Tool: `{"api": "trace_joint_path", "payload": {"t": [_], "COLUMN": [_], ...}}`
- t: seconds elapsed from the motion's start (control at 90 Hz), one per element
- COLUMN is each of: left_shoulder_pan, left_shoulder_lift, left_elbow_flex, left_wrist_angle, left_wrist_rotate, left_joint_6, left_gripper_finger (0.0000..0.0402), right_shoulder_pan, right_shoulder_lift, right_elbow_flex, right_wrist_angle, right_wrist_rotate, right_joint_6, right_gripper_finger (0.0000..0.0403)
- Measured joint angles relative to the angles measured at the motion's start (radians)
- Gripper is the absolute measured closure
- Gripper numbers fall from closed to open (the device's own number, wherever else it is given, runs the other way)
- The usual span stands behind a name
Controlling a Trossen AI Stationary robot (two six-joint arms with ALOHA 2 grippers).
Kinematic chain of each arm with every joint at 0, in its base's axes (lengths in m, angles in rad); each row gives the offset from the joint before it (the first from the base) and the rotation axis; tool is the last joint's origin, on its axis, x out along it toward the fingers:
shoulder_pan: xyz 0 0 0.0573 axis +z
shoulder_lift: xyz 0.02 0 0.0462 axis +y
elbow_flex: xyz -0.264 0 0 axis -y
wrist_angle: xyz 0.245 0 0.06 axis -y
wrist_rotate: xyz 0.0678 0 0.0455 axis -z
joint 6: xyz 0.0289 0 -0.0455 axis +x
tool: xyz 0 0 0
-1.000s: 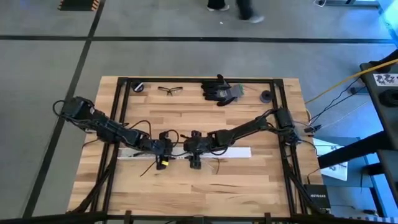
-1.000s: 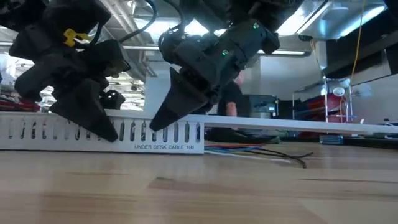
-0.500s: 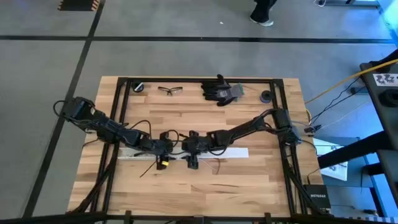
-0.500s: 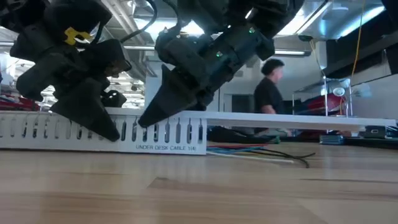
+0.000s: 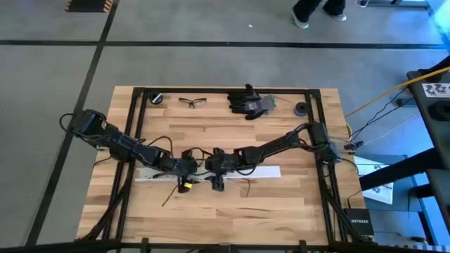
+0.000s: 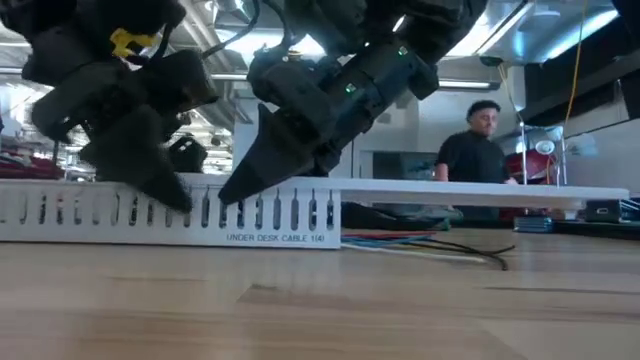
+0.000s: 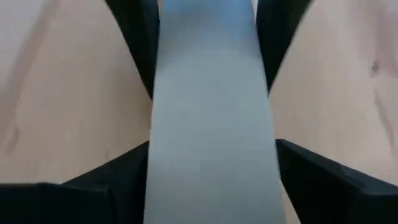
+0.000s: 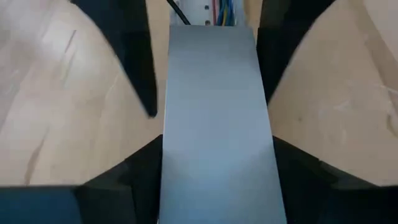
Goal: Ziptie cables
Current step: Close the white cable duct
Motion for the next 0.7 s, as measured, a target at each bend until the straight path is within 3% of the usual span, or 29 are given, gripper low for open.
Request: {"api": "trace_joint_path", "payload": {"t": [0.433,0.7], "left_shoulder_pan": [-0.011,-0.009], "left_shoulder_lift": [0.001,0.001], "left_elbow_flex": [0.018,0.018], "left_wrist_angle": [-0.066,-0.065], "left_wrist_rotate": [0.009,0.005], "left_joint_6": [-0.010,-0.010], "left_gripper_finger": [0.0107,0.0107], "right_shoulder_pan": [0.000,0.001], "right_shoulder_lift": [-0.019,-0.046], "right_elbow_flex": [-0.001,-0.001], "right_wrist_angle": [-0.007,-0.013], "right_wrist_rotate": [-0.072,-0.096], "right_joint_6": [-0.010,-0.019], "right_gripper_finger": [0.0089,0.0073]}}
